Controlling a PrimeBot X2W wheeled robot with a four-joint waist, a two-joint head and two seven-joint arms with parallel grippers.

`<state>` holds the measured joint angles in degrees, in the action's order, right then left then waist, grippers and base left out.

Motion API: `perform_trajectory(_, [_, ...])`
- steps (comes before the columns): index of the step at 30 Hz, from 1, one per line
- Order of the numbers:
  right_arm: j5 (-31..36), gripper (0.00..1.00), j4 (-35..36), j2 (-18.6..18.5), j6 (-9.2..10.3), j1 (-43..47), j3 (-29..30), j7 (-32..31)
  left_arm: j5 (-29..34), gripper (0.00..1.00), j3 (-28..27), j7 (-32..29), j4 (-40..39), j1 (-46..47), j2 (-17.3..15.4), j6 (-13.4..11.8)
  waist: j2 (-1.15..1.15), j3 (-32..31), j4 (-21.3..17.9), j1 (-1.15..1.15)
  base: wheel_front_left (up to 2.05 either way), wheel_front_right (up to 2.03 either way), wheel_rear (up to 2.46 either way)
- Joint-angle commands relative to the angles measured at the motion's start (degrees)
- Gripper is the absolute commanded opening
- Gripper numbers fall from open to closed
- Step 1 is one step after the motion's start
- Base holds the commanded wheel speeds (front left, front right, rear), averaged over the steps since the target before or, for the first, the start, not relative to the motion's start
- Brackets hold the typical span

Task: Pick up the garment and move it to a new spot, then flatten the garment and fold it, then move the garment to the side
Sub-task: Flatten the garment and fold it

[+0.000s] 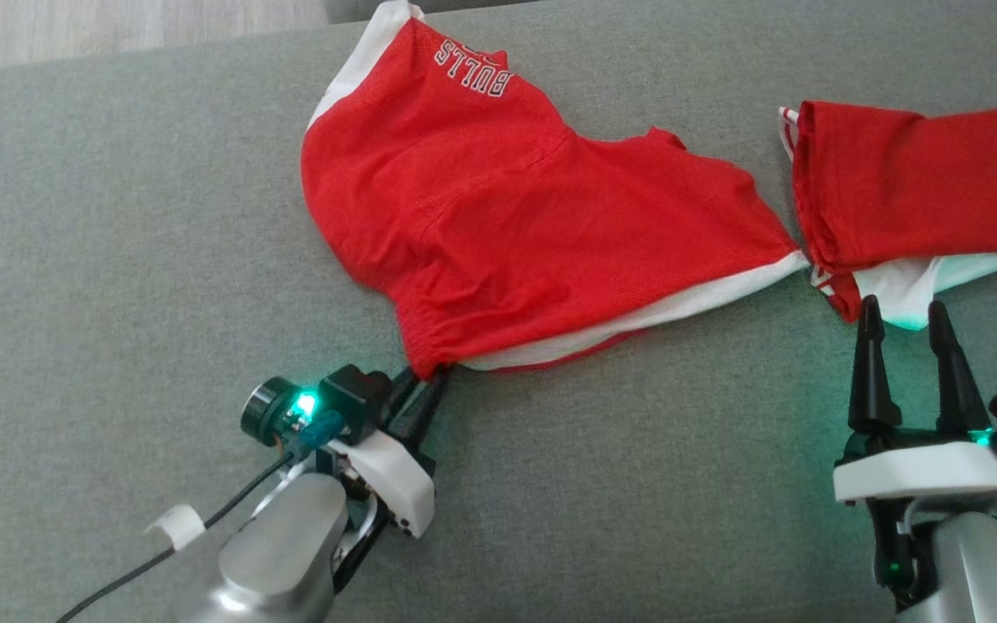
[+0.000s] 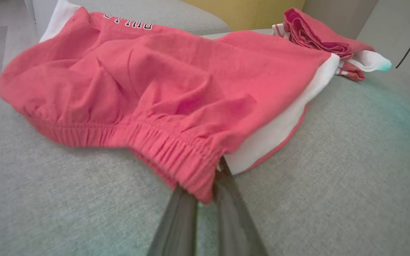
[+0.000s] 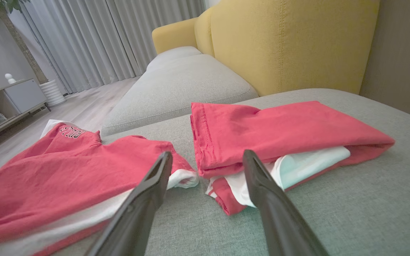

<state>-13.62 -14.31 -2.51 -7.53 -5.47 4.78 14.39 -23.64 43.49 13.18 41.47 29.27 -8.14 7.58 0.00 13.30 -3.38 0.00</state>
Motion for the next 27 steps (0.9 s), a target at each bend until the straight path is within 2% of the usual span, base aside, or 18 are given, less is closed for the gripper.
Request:
perform_trajectory(1, [-0.29, 1.0, 1.43, -0.37, 0.04, -1.61, -1.05, 0.61, -0.69, 0.0, -0.92, 0.52, -1.01, 2.18, -1.29, -0.09, 0.0, -0.31, 0.25, 0.0, 0.0, 0.0, 0.0])
perform_trajectory(11, [0.6, 1.0, -1.17, -0.37, 0.04, -1.48, -1.51, 0.61, -2.54, 0.0, 1.07, 0.79, -0.9, 2.67, -3.89, -0.09, 0.0, -3.46, 3.91, 0.0, 0.0, 0.0, 0.0])
perform_trajectory(20, [3.8, 1.0, -10.35, -0.37, 0.04, -3.62, -2.05, -2.62, -2.47, 0.0, 3.56, -1.17, -4.56, 4.72, -7.76, -0.09, 0.0, -4.38, 6.77, 0.0, 0.0, 0.0, 0.0])
perform_trajectory(27, [5.91, 1.0, -15.41, -0.37, 0.04, -6.04, -2.04, -5.13, -2.57, 0.0, 4.1, -2.34, -7.02, 4.75, -8.67, -0.3, 0.0, -3.88, 7.58, 0.0, 0.0, 0.0, 0.0])
